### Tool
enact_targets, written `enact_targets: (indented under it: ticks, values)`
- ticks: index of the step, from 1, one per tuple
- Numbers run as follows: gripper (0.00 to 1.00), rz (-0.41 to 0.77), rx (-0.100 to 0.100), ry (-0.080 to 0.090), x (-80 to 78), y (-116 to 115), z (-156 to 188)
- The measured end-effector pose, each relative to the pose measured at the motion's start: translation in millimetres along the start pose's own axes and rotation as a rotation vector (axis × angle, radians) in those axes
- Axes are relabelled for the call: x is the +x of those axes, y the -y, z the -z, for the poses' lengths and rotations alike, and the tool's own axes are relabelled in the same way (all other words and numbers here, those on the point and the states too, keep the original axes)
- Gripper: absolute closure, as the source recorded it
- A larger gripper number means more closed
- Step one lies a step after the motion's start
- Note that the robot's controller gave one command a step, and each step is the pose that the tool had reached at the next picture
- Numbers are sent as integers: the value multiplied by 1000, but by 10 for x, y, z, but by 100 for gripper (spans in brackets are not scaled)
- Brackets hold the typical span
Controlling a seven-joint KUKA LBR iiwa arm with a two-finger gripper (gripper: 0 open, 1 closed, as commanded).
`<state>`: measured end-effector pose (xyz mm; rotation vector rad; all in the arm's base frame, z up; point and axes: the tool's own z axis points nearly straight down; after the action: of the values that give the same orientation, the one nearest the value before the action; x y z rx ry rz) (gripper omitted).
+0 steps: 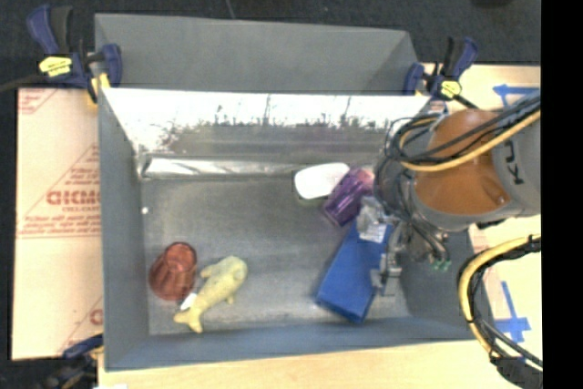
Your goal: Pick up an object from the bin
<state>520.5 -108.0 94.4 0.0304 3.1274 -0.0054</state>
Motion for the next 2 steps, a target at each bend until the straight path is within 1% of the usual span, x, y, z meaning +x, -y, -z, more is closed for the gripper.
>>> enact_targets:
  ticks: [1, 2]
  values:
    - [0, 40, 1, -4, -96, -366, 5]
    - [0, 115, 2, 5, 18, -474, 31]
